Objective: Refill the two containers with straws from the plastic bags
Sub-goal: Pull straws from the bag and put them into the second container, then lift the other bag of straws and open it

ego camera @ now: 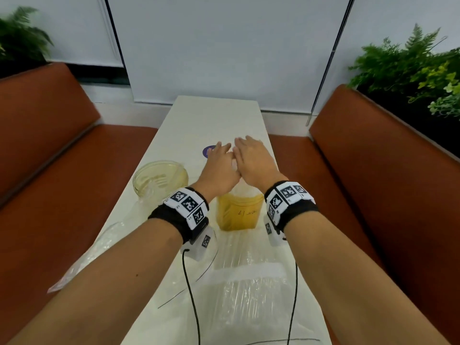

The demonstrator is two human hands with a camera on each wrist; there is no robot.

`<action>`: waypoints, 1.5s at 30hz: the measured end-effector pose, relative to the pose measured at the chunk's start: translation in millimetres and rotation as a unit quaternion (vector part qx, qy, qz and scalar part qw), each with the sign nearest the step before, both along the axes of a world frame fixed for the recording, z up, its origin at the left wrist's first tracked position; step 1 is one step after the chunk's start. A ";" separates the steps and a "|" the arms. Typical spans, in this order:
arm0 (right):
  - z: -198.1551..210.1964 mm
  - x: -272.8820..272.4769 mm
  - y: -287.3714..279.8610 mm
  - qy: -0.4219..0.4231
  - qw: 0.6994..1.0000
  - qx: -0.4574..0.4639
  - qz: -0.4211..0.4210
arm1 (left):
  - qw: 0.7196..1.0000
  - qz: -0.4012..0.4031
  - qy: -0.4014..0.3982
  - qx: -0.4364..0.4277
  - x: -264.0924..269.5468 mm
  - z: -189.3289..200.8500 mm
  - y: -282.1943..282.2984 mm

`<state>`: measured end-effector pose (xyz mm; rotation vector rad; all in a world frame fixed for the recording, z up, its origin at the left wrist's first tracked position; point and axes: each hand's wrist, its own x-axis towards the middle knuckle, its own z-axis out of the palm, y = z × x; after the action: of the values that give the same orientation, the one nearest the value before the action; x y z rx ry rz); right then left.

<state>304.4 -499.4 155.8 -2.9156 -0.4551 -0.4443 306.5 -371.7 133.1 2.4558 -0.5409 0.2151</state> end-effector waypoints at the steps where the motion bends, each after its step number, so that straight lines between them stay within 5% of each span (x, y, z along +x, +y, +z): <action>1: -11.7 -0.8 -1.1 0.020 1.000 -0.015 0.001 | 1.000 -0.001 0.009 0.005 1.2 -6.0 7.8; 3: -20.1 -3.7 -0.2 0.041 0.999 -0.001 0.015 | 0.999 -0.013 0.039 -0.033 1.0 -12.1 18.5; 6: -8.2 -0.5 -2.6 -0.060 0.994 0.093 -0.026 | 0.994 0.000 0.050 -0.099 -5.0 -2.2 20.8; 8: -2.6 -0.6 -4.9 -0.094 0.987 0.103 -0.075 | 0.997 0.000 0.035 -0.064 -10.1 2.6 16.6; 12: -23.6 -7.6 -5.1 0.009 0.996 0.071 -0.056 | 0.995 -0.058 0.058 0.052 -17.4 -9.8 10.4; 16: -13.5 -10.0 -14.2 -0.070 0.977 0.171 -0.110 | 1.000 0.002 -0.002 -0.014 -16.1 -6.6 10.2; 20: -28.9 -11.8 -10.5 0.019 0.991 0.125 -0.052 | 0.994 -0.053 0.099 0.011 -18.0 -7.5 7.2; 25: -22.4 -15.6 -19.8 -0.060 0.967 0.205 -0.142 | 0.999 0.018 0.017 -0.040 -20.0 -0.1 10.8; 29: -41.8 -15.8 -12.0 0.030 0.991 0.105 -0.078 | 0.987 -0.054 0.150 0.011 -23.3 -6.3 8.0; 34: -25.9 -24.6 -12.4 -0.040 0.988 0.118 -0.094 | 0.996 -0.032 0.084 -0.008 -29.9 6.6 17.4; 38: -33.1 -33.2 -4.3 0.001 0.997 0.048 -0.065 | 0.991 -0.059 0.108 0.054 -47.1 15.8 29.1; 42: -13.1 -60.7 -6.5 -0.119 0.974 0.157 -0.111 | 0.999 -0.016 -0.029 0.035 -78.7 37.7 58.3; 45: -19.8 -96.4 -22.8 -0.053 0.940 0.257 -0.218 | 0.985 0.072 -0.156 0.023 -111.6 44.9 96.0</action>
<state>208.0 -522.2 136.1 -2.4637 0.2755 -0.6620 194.9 -275.7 178.0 2.5226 -0.5032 0.6618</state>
